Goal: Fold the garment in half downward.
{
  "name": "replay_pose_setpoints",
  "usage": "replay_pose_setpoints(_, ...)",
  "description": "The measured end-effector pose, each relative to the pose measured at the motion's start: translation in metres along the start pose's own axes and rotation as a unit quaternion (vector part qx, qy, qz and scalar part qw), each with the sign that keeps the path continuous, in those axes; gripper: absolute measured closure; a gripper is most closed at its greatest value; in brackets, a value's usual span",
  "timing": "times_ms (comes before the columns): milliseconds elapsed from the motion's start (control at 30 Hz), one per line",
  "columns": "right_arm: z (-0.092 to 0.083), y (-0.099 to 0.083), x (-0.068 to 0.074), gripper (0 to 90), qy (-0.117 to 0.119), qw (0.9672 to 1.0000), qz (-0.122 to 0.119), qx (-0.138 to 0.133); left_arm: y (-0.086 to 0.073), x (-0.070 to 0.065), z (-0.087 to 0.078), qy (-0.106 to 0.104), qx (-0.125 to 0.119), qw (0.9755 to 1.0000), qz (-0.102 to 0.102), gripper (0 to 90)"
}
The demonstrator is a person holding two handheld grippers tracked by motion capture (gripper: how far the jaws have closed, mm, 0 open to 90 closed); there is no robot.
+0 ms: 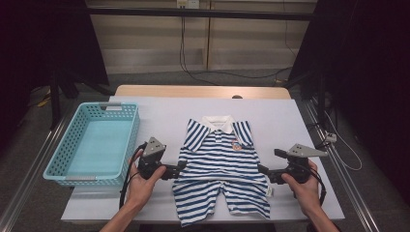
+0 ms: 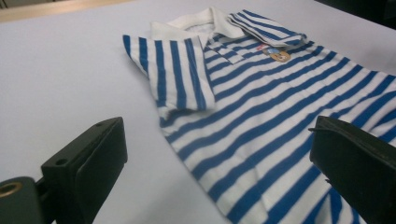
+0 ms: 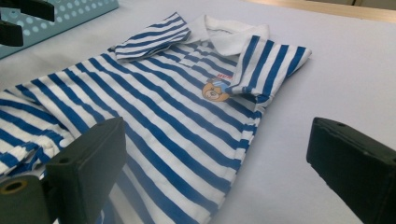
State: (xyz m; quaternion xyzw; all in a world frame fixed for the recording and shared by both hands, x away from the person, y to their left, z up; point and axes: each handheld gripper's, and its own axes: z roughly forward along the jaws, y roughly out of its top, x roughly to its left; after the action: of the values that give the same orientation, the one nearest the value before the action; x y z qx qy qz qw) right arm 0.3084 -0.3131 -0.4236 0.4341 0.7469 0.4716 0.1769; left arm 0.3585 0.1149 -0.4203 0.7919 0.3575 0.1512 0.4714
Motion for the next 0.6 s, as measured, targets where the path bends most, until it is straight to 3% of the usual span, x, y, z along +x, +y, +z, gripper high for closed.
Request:
replay_pose_setpoints(167,0.000,0.005,-0.004,6.9,0.008,0.9998,0.008,-0.016,0.009,0.005,0.005,0.003,-0.015,0.9998,-0.009,4.7)
replay_pose_setpoints(233,0.001,0.008,-0.006,7.0,0.003,0.9997,0.009,-0.024,0.010,0.007,0.008,0.002,-0.004,1.0000,0.001,4.8)
replay_pose_setpoints(300,0.003,0.012,-0.007,6.8,-0.001,0.9996,0.008,-0.028,0.011,0.008,0.012,0.000,-0.010,0.9999,-0.011,4.8)
replay_pose_setpoints(333,0.005,0.013,-0.008,6.8,-0.005,0.9995,0.008,-0.029,0.013,0.011,0.011,0.001,0.006,0.9999,0.009,4.8)
replay_pose_setpoints(367,0.007,0.015,-0.009,6.8,-0.009,0.9996,0.003,-0.028,0.015,0.011,0.015,0.004,-0.006,1.0000,-0.001,4.9)
replay_pose_setpoints(400,0.009,0.017,-0.010,6.8,-0.016,0.9995,-0.003,-0.025,0.016,0.012,0.016,-0.001,-0.004,1.0000,0.003,5.7)
replay_pose_setpoints(467,0.013,0.019,-0.012,6.8,-0.017,0.9996,0.001,-0.022,0.018,0.014,0.019,-0.002,-0.016,0.9998,-0.007,6.5)
replay_pose_setpoints(533,0.016,0.022,-0.015,6.3,-0.017,0.9996,0.002,-0.022,0.021,0.016,0.023,-0.001,-0.026,0.9996,-0.007,6.6)
replay_pose_setpoints(567,0.018,0.023,-0.017,5.5,-0.015,0.9997,0.006,-0.016,0.023,0.019,0.022,-0.001,-0.015,0.9997,0.020,6.6)
replay_pose_setpoints(600,0.020,0.025,-0.018,5.3,-0.015,0.9997,0.011,-0.017,0.024,0.017,0.026,-0.003,-0.032,0.9995,0.005,6.6)
